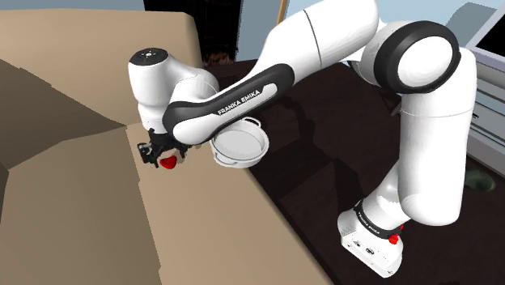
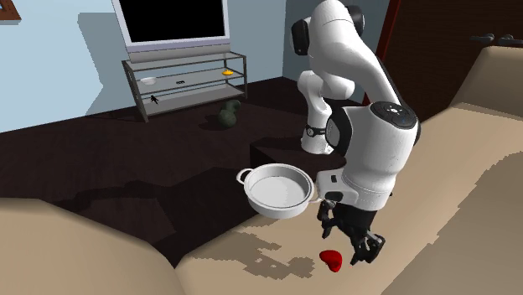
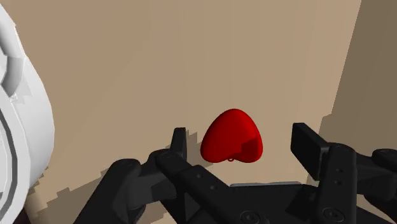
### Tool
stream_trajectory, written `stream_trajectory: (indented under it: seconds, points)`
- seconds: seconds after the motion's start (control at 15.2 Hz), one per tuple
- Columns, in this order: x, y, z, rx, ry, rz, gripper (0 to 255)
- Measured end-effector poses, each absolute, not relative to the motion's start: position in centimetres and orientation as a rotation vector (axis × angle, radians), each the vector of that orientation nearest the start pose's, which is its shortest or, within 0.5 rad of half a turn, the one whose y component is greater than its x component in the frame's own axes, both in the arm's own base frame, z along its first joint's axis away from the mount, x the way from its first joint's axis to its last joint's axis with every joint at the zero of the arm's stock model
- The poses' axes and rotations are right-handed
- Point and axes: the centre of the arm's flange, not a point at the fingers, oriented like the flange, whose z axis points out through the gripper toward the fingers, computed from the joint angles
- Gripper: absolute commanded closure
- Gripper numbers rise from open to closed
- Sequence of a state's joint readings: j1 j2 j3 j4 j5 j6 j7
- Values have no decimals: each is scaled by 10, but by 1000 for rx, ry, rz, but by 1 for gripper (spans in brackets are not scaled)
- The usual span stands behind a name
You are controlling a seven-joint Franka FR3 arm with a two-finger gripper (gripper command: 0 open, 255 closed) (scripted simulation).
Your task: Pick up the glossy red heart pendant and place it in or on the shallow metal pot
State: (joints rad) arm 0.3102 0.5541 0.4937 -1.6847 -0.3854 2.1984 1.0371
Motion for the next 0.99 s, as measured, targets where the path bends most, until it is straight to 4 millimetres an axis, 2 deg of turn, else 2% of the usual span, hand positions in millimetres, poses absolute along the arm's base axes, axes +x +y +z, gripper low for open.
stream_trajectory:
  seconds: [0.13, 0.53, 0.99]
  points:
    - [512, 450, 310, -3153, 95, -131, 0]
    - [517, 449, 282, -3157, 85, -135, 0]
    - [516, 450, 279, -3157, 85, -135, 0]
